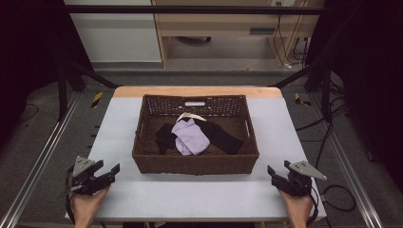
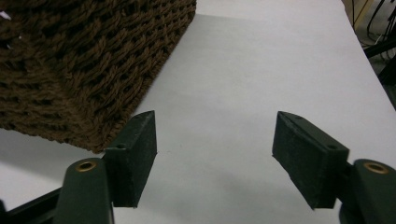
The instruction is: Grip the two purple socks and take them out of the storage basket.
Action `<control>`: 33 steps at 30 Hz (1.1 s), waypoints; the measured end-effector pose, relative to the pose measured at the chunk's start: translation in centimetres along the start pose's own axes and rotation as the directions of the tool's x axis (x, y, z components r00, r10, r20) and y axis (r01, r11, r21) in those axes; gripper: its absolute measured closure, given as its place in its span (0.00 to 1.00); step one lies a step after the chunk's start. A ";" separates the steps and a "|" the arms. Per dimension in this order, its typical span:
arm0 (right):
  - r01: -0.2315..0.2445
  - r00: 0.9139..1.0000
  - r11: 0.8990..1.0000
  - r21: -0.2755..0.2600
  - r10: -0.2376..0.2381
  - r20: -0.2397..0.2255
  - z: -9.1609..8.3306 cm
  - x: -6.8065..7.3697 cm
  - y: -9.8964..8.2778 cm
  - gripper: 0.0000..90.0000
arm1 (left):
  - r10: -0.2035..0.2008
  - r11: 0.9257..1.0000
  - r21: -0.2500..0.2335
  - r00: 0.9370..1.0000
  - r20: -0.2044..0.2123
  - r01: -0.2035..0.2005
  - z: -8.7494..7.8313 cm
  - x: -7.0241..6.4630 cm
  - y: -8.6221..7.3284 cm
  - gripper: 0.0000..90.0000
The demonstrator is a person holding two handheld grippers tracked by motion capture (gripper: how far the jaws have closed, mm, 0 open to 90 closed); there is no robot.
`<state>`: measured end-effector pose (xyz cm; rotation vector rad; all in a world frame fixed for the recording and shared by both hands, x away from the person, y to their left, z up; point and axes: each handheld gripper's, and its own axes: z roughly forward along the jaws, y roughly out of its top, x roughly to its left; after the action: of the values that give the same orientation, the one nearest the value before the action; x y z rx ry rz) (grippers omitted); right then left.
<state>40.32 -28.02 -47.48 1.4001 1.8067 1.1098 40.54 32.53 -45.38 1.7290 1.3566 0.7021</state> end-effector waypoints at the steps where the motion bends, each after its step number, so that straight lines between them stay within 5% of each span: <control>1: -0.011 1.000 1.000 -0.007 0.011 -0.004 0.0 -0.1 -0.1 0.33 | 0.004 1.000 -0.005 1.000 0.003 -0.004 -0.1 -0.2 0.1 0.34; 11: 0.045 0.999 0.998 -0.033 -0.046 -0.021 0.2 0.4 -0.1 0.30 | -0.003 0.999 -0.044 0.999 0.033 0.005 -0.6 -1.6 0.5 0.34; 33: 0.050 0.999 0.998 -0.035 -0.050 -0.018 0.2 0.5 -0.3 0.31 | 0.024 0.990 -0.139 0.996 0.085 -0.012 -2.9 -3.5 3.9 0.36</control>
<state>40.25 -27.48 -47.81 1.3220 1.8174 1.1259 39.24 29.55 -40.39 1.6441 1.2064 0.7067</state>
